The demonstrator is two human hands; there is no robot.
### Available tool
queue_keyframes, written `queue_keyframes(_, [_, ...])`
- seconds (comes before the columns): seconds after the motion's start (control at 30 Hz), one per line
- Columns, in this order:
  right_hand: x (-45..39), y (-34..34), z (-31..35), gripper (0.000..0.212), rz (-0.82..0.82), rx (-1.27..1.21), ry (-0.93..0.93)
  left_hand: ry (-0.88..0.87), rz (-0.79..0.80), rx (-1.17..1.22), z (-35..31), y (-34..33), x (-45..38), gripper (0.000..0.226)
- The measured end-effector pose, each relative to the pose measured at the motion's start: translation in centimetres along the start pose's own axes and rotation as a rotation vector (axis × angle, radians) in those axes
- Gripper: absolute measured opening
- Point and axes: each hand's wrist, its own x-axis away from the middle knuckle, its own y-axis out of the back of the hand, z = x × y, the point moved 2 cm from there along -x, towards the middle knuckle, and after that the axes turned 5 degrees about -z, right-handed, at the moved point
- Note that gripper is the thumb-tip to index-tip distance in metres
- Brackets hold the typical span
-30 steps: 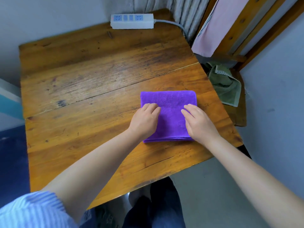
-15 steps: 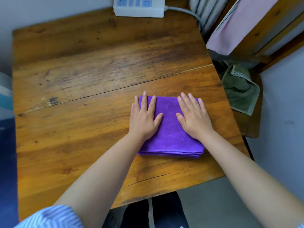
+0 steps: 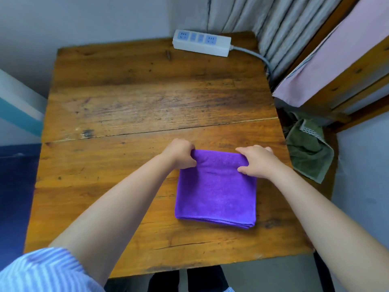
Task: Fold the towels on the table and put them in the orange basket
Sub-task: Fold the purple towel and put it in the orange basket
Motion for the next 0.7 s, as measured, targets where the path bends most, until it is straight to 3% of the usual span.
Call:
queue_keyframes(0.17, [0.1,2.9,2.9,0.024,0.031,-0.048,0.066,0.069,-0.033,0.185,2.0,1.8,4.1,0.022])
queue_keyframes(0.33, [0.2,7.1,9.8,0.013,-0.082,-0.145,0.208,0.267,-0.279,0.453,6.7,4.1,11.2,0.015])
queue_keyframes(0.53, [3.0,9.5,23.6,0.025,-0.249,-0.034,0.504,0.454,-0.573,0.532,14.3,5.1,24.7,0.02])
queue_keyframes(0.7, [9.7,8.2,35.4,0.032,-0.312,-0.096,0.782,0.589,-0.805,0.623,18.6,3.2,39.5,0.017])
